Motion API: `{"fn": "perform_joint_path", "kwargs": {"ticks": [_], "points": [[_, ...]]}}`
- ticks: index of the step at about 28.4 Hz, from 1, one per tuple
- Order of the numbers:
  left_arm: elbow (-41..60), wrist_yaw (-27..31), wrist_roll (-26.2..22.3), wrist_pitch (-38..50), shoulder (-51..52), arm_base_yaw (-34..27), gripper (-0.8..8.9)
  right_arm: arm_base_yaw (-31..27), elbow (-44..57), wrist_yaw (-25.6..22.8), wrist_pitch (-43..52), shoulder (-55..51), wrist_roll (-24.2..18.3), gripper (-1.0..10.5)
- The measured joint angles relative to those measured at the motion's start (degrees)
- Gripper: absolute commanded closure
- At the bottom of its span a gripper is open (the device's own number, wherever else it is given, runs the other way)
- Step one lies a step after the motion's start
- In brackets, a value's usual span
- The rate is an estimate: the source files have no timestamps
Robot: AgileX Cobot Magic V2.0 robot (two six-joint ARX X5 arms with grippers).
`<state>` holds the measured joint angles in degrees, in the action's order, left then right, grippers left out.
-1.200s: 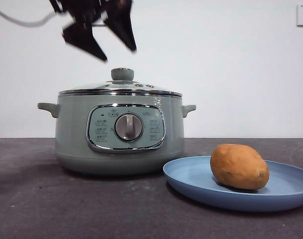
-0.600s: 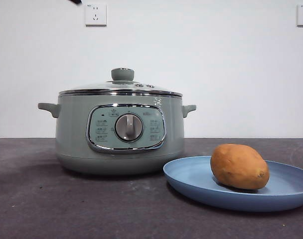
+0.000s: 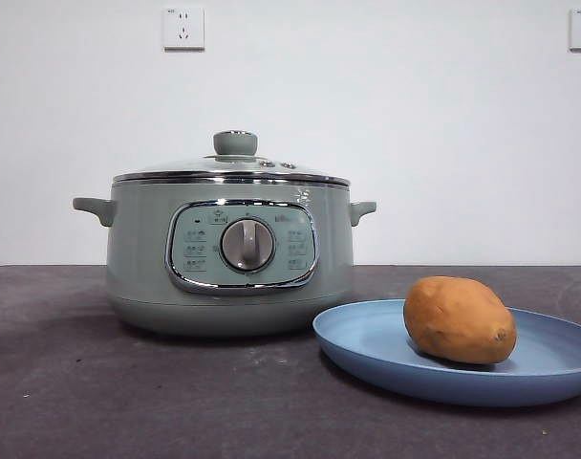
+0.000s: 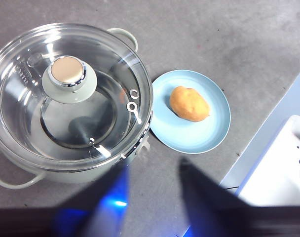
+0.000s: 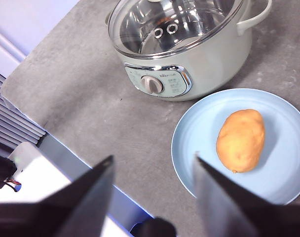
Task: Take the potato out from the steamer,put the potato on the plate,close the lid
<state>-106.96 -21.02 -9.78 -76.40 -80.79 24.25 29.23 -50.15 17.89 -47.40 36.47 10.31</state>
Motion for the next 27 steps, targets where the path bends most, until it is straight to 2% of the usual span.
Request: {"fn": "perform_joint_path", "kwargs": {"ticks": [27], "points": [[0.0,0.5,0.5,0.7,0.1,-0.7,8.18,0.0,0.0,-0.1,-0.1,0.0,0.0,9.5]]}}
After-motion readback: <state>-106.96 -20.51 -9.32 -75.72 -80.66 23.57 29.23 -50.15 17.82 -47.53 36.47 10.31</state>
